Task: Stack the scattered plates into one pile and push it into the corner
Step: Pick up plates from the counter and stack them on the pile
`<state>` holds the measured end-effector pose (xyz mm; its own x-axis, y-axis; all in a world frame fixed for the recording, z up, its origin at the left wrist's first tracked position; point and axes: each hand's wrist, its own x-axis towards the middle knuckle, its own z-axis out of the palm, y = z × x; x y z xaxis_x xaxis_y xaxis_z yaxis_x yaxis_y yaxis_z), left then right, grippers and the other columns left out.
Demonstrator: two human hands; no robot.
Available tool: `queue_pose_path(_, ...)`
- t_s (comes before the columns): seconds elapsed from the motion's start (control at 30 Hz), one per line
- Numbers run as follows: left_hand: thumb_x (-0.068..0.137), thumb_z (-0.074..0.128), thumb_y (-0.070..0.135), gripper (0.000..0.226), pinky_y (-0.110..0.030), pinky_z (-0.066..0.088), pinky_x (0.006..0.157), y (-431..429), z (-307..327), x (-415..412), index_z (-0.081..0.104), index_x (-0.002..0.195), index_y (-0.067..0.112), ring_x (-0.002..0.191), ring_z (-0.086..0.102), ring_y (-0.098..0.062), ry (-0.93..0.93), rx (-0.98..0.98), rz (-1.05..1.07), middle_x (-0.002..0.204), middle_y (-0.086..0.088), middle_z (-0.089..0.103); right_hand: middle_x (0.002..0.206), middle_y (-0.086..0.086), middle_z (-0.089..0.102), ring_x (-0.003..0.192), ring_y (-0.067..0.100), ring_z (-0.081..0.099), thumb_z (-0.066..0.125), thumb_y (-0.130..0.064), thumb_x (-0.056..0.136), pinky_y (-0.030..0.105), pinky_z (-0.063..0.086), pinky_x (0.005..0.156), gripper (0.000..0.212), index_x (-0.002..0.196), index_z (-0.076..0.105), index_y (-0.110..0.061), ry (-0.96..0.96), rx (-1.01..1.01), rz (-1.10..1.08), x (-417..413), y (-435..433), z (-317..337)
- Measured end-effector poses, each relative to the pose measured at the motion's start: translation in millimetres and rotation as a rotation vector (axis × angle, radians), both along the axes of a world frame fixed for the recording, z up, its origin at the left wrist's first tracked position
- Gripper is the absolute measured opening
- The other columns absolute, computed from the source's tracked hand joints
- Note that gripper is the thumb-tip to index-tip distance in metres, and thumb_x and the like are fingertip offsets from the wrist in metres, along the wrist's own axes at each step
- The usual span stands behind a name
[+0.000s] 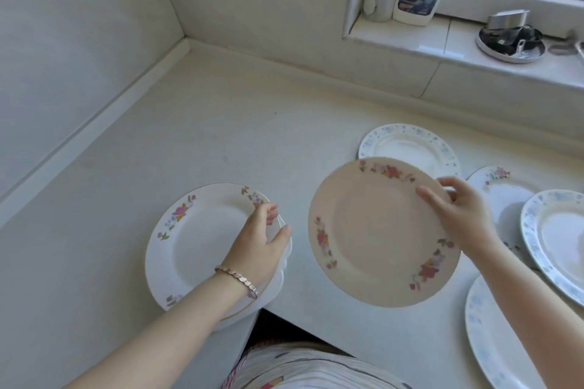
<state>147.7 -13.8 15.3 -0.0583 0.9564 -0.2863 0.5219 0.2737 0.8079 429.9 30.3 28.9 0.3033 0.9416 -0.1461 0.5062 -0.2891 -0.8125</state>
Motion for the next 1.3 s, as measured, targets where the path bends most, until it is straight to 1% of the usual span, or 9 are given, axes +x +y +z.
queue_pose_path(0.13, 0.068, 0.058, 0.066, 0.066, -0.044, 0.043, 0.103, 7, 10, -7, 0.05, 0.118, 0.023, 0.109, 0.061, -0.022, -0.418, -0.28, 0.214, 0.121, -0.003, 0.062, 0.069, -0.005, 0.064, 0.044, -0.001, 0.058, 0.065, -0.026, 0.084, 0.023, 0.048, 0.049, 0.012, 0.074, 0.057, -0.028, 0.331, 0.08, -0.11, -34, 0, 29)
queue_pose_path(0.23, 0.087, 0.053, 0.047, 0.034, -0.038, 0.051, 0.085, 11, 20, -23, 0.065, 0.103, 0.019, 0.087, 0.065, -0.024, -0.734, -0.346, 0.476, 0.099, -0.003, 0.07, 0.066, -0.005, 0.064, 0.049, 0.007, 0.06, 0.065, -0.024, 0.084, 0.021, 0.049, 0.049, 0.014, 0.074, 0.056, -0.027, 0.485, 0.04, -0.131, -75, -5, 25)
queue_pose_path(0.33, 0.088, 0.052, 0.045, 0.032, -0.023, 0.044, 0.06, 9, 19, -50, 0.064, 0.083, 0.016, 0.065, 0.056, -0.015, -0.38, -0.223, 0.692, 0.074, 0.004, 0.06, 0.067, -0.001, 0.065, 0.046, 0.002, 0.059, 0.066, -0.021, 0.084, 0.016, 0.047, 0.042, 0.012, 0.075, 0.057, -0.022, 0.563, -0.038, -0.063, -114, -11, 10)
queue_pose_path(0.4, 0.09, 0.052, 0.041, 0.027, -0.021, 0.037, 0.054, 4, 17, -73, 0.063, 0.092, 0.017, 0.059, 0.049, -0.012, -0.227, -0.125, 0.764, 0.068, 0.007, 0.053, 0.069, 0.001, 0.066, 0.046, 0.003, 0.059, 0.063, -0.023, 0.086, 0.016, 0.046, 0.043, 0.009, 0.079, 0.058, -0.02, 0.539, -0.129, 0.038, -133, -15, -2)
queue_pose_path(0.73, 0.089, 0.057, 0.033, 0.025, -0.027, 0.036, 0.067, -25, -9, -133, 0.066, 0.093, 0.01, 0.076, 0.048, -0.023, -0.104, -0.174, 0.901, 0.074, -0.005, 0.057, 0.064, -0.005, 0.054, 0.055, 0.013, 0.052, 0.063, -0.018, 0.083, 0.028, 0.048, 0.058, 0.027, 0.109, 0.065, -0.015, 0.152, -0.26, 0.428, -184, -25, -52)
queue_pose_path(0.93, 0.092, 0.045, 0.036, 0.035, -0.033, 0.027, 0.056, -25, -20, -141, 0.043, 0.085, 0.002, 0.072, 0.045, -0.03, 0.398, -0.2, 0.611, 0.064, -0.007, 0.042, 0.064, -0.009, 0.052, 0.056, 0.003, 0.049, 0.062, -0.024, 0.084, 0.009, 0.036, 0.046, 0.032, 0.116, 0.063, -0.017, 0.025, -0.209, 0.432, -189, -25, -60)
queue_pose_path(1.03, 0.093, 0.042, 0.036, 0.036, -0.032, 0.034, 0.062, -25, -18, -145, 0.048, 0.097, 0.0, 0.082, 0.055, -0.038, 0.654, -0.224, 0.416, 0.085, -0.019, 0.054, 0.064, -0.011, 0.05, 0.058, 0.001, 0.046, 0.06, -0.026, 0.085, 0.01, 0.034, 0.048, 0.034, 0.118, 0.063, -0.018, -0.028, -0.183, 0.445, -191, -25, -63)
queue_pose_path(1.17, 0.093, 0.043, 0.032, 0.042, -0.039, 0.043, 0.079, -23, -19, -143, 0.053, 0.112, -0.004, 0.099, 0.056, -0.043, 0.775, -0.271, 0.363, 0.112, -0.027, 0.049, 0.076, -0.009, 0.047, 0.069, 0.008, 0.046, 0.057, -0.026, 0.087, 0.016, 0.035, 0.06, 0.032, 0.117, 0.062, -0.018, -0.076, -0.153, 0.467, -195, -32, -64)
queue_pose_path(1.3, 0.092, 0.046, 0.033, 0.041, -0.041, 0.038, 0.091, -26, -30, -146, 0.059, 0.103, -0.005, 0.111, 0.043, -0.04, 0.729, -0.216, 0.387, 0.112, -0.027, 0.049, 0.12, -0.004, 0.043, 0.109, 0.009, 0.045, 0.049, -0.022, 0.092, 0.019, 0.035, 0.092, 0.045, 0.137, 0.044, -0.017, 0.091, -0.179, 0.422, -202, -38, -69)
